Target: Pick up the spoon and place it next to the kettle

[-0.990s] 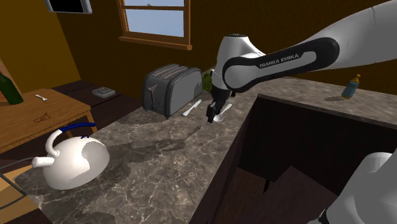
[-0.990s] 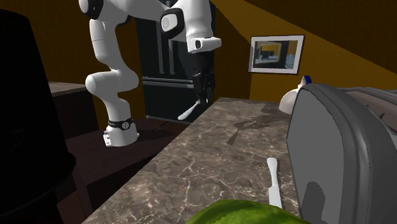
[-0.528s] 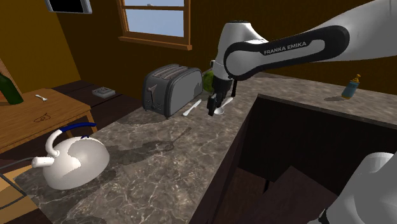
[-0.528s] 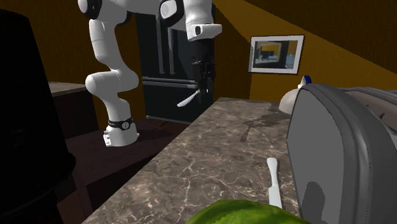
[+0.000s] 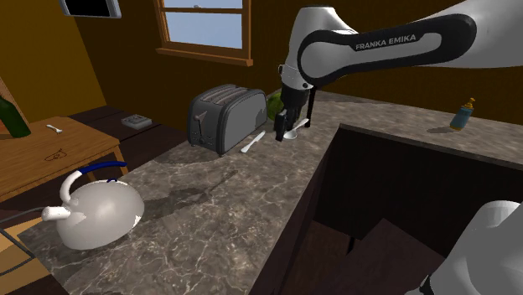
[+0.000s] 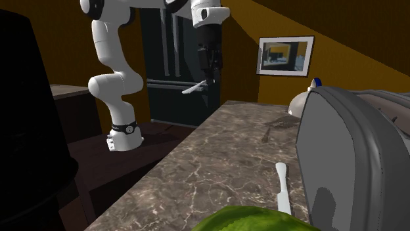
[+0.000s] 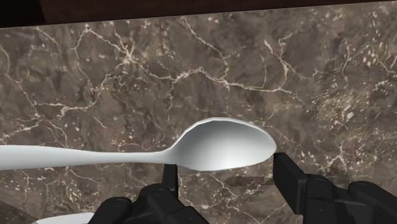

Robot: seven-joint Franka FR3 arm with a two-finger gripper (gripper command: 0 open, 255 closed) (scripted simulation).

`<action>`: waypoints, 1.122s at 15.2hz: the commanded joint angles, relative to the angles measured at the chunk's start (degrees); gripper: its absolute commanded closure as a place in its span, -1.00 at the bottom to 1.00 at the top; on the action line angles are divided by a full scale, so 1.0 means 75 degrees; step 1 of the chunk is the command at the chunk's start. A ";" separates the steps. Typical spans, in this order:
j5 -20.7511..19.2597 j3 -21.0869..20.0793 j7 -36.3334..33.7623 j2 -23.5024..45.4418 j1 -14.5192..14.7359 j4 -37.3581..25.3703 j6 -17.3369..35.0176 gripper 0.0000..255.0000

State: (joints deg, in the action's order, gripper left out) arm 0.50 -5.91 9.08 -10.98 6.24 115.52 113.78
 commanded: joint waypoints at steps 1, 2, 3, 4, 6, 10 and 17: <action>-0.0001 -0.0001 -0.0003 0.0000 0.0000 -0.0207 -0.0211 1.00; -0.0001 0.0001 -0.0002 -0.0001 0.0000 -0.0308 -0.0313 1.00; -0.0001 0.0001 -0.0002 -0.0001 -0.0001 -0.0412 -0.0416 1.00; -0.0002 0.0002 -0.0001 0.0001 -0.0002 -0.0517 -0.0519 1.00; -0.0003 0.0004 -0.0001 0.0011 -0.0003 -0.0732 -0.0725 1.00; -0.0008 0.0006 -0.0001 0.0050 -0.0006 -0.1185 -0.1139 1.00; -0.0108 -0.0683 -0.1148 0.0287 0.0432 -0.1543 -0.1272 1.00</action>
State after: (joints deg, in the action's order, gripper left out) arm -0.11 -10.12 2.08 -9.46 8.91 104.48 104.18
